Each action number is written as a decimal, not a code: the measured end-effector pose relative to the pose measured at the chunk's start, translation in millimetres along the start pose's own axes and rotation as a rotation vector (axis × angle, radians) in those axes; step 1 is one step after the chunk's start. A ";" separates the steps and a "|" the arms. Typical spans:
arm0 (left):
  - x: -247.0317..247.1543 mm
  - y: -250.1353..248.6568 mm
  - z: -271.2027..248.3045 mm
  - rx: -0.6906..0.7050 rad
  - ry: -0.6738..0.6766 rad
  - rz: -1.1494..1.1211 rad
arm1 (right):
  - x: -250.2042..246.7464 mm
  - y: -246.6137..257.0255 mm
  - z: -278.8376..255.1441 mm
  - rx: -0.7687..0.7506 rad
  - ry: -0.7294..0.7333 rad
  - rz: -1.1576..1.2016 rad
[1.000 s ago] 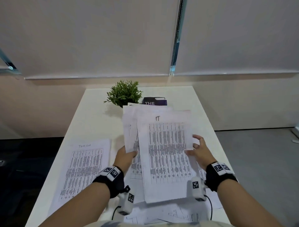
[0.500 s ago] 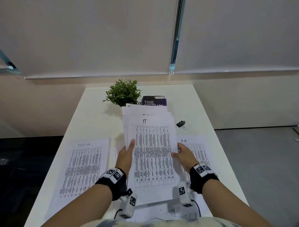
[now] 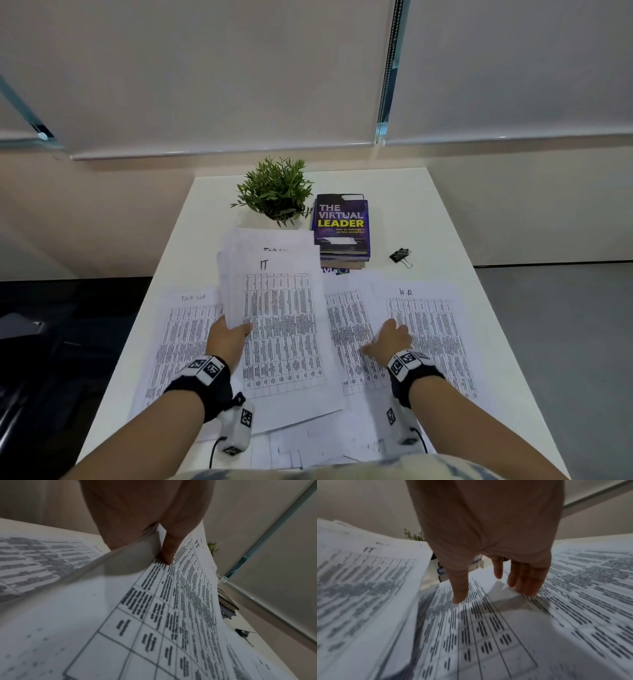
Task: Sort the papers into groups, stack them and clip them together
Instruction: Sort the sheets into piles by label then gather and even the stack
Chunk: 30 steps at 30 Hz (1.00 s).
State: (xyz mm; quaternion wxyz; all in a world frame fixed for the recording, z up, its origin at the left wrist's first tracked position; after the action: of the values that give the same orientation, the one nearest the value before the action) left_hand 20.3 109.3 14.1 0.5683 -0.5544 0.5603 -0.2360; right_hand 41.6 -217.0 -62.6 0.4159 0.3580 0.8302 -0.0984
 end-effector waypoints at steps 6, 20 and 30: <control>-12.3 7.0 2.1 -0.001 -0.014 0.062 | 10.5 -0.3 2.8 -0.154 -0.176 0.148; 2.6 3.9 2.7 0.017 0.062 0.058 | 5.9 -23.1 -2.1 -0.142 -0.235 0.136; 18.4 -1.2 1.9 0.011 0.086 0.014 | -47.6 -121.8 44.1 0.280 -0.196 -0.027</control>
State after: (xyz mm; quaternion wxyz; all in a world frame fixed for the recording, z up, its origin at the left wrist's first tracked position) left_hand 27.2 93.3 7.9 0.5485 -0.5367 0.5868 -0.2585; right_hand 5.5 -350.0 -70.7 0.4394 0.3900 0.7686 -0.2529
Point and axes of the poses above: each hand's wrist, its own z-axis towards the middle knuckle, its own x-axis out of the palm, y = z × x, the point moved 4 cm from there along z, towards the middle knuckle, and after that the axes turned 14 degrees about x, right-handed, at the moved point
